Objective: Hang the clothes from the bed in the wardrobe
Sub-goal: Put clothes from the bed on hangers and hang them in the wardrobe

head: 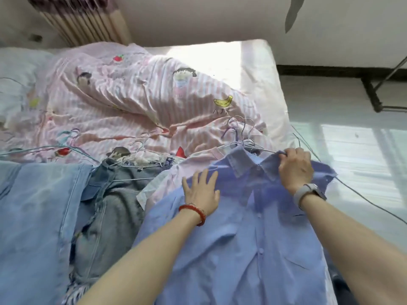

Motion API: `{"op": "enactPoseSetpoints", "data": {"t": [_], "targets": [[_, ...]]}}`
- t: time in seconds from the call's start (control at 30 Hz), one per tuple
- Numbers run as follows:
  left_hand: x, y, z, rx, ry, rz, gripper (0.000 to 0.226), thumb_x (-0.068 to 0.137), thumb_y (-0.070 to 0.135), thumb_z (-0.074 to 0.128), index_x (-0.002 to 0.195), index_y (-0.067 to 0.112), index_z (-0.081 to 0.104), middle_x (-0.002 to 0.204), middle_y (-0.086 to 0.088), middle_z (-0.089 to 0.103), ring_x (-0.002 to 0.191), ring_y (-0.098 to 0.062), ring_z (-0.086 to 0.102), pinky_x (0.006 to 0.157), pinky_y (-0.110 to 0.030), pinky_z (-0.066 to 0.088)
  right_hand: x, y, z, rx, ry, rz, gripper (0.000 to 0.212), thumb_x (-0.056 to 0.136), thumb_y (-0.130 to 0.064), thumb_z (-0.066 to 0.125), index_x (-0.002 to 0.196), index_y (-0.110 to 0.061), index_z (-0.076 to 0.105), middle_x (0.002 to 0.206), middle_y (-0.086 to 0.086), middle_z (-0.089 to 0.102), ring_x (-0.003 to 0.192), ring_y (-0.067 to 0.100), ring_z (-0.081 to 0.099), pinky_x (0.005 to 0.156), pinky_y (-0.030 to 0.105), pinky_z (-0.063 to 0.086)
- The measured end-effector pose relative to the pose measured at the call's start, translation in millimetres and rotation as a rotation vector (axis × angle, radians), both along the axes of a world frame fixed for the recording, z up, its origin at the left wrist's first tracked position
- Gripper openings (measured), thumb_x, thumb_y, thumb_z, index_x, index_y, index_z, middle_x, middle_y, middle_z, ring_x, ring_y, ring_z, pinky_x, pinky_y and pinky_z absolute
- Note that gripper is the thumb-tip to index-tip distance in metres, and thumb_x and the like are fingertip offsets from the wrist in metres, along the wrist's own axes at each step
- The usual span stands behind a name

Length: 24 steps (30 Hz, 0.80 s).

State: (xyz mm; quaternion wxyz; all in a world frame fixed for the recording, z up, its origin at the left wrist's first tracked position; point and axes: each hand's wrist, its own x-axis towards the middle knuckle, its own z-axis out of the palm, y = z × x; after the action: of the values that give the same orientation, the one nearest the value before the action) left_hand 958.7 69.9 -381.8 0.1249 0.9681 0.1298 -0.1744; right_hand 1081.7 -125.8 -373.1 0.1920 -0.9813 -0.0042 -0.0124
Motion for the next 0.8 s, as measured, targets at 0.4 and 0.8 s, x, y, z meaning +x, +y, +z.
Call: {"op": "enactPoseSetpoints", "data": {"t": [0.4, 0.8], "targets": [[-26.4, 25.0, -34.9, 0.12, 0.132, -0.077, 0.055, 0.096, 0.039, 0.029, 0.147, 0.028, 0.009, 0.156, -0.002, -0.002, 0.143, -0.024, -0.006, 0.11, -0.056, -0.006, -35.6, 38.0, -50.5, -0.053, 0.4, 0.295, 0.053, 0.095, -0.03, 0.038, 0.144, -0.017, 0.023, 0.153, 0.008, 0.018, 0.14, 0.027, 0.013, 0.112, 0.047, 0.017], [-209.1, 143.2, 86.0, 0.28, -0.189, 0.42, 0.052, 0.095, 0.034, 0.032, 0.145, 0.027, 0.021, 0.153, 0.003, 0.018, 0.141, -0.013, 0.011, 0.113, -0.043, 0.006, -176.8, 198.3, 65.0, 0.081, -0.01, 0.879, 0.036, 0.088, -0.018, 0.053, 0.123, -0.01, 0.055, 0.132, 0.011, 0.051, 0.128, 0.033, 0.038, 0.102, 0.053, 0.03]]}}
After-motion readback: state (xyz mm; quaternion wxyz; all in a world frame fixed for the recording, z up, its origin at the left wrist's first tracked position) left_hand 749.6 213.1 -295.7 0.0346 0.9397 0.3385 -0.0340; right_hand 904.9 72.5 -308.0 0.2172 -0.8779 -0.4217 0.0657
